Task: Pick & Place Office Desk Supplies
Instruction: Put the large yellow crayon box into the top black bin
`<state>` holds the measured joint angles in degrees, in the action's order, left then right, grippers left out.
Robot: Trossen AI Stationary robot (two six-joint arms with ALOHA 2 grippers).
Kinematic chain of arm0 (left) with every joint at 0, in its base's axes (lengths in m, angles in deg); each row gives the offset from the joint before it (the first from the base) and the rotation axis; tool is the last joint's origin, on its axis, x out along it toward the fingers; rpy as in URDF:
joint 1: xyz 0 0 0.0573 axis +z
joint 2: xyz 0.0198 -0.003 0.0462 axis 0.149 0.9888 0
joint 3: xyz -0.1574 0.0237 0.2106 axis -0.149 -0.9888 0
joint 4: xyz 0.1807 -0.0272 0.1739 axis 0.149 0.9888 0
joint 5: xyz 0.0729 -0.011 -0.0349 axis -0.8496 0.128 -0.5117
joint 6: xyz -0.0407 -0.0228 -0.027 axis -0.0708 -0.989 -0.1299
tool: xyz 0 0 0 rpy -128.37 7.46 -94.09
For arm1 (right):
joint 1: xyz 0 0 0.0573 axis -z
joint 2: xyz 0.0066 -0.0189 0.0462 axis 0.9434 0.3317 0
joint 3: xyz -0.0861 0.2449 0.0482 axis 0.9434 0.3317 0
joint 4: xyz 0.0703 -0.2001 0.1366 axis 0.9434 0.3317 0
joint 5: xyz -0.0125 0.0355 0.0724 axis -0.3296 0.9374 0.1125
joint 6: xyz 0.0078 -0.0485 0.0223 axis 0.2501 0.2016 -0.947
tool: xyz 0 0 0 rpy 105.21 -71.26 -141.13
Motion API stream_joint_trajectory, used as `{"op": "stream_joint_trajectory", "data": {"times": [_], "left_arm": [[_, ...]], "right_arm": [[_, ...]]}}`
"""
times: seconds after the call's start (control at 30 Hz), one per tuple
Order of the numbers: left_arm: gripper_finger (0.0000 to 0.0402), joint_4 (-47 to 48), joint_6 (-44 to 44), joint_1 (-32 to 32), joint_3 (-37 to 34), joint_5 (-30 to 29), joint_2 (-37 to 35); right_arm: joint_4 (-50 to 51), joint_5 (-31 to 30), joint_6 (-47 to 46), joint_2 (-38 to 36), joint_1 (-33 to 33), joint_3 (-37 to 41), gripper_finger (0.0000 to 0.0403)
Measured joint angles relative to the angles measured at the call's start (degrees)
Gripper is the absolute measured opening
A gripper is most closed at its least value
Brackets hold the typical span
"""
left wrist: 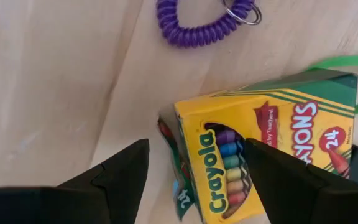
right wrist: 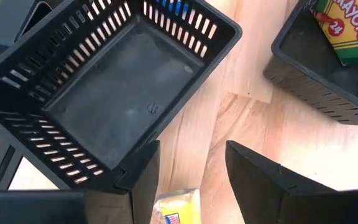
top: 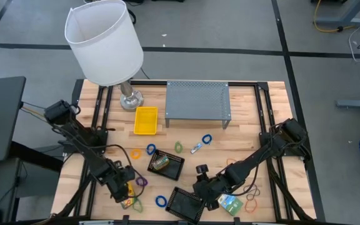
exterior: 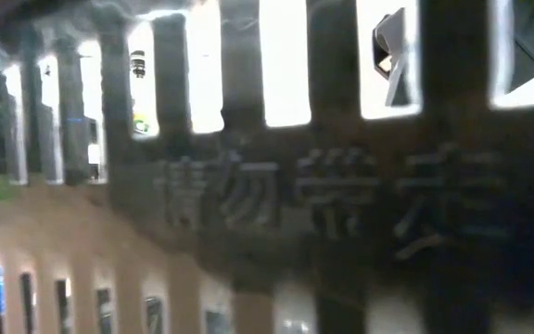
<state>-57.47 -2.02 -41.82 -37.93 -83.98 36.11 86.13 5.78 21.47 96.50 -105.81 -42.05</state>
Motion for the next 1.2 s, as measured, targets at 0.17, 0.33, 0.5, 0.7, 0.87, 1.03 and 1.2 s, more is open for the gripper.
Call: {"op": "stream_joint_trajectory", "data": {"times": [0.17, 0.33, 0.5, 0.7, 0.87, 1.03, 1.2], "left_arm": [[0.0253, -1.4, 0.4, 0.2, 0.0, 0.1, 0.6], [0.0193, -3.3, 1.9, 0.2, 0.0, -0.1, 0.7], [0.0105, -2.9, 3.0, 0.2, 0.0, -1.6, 0.7], [0.0009, -2.8, 4.5, 0.2, 0.0, -2.0, 0.7], [0.0004, -2.3, 3.9, 0.2, 0.0, -1.8, 0.4], [0.0003, -0.5, 3.5, 0.2, -0.2, -2.0, -2.1], [0.0025, 1.6, 2.9, 0.2, -0.2, -3.5, -4.3]], "right_arm": [[0.2, 0.0, 0.0, 0.0, 0.0, 0.0, 0.019], [0.2, 0.0, 0.1, 0.0, 0.0, 0.0, 0.019], [0.2, 0.0, 0.2, 0.0, 0.0, 0.0, 0.019], [0.5, 0.0, 0.2, 0.0, 0.0, 0.0, 0.019], [0.7, 0.0, 0.2, 0.0, 0.0, 0.0, 0.019], [0.7, 0.0, 0.2, 0.0, 0.0, 0.0, 0.019], [0.7, 0.0, 0.2, 0.0, 0.0, 0.0, 0.019]]}}
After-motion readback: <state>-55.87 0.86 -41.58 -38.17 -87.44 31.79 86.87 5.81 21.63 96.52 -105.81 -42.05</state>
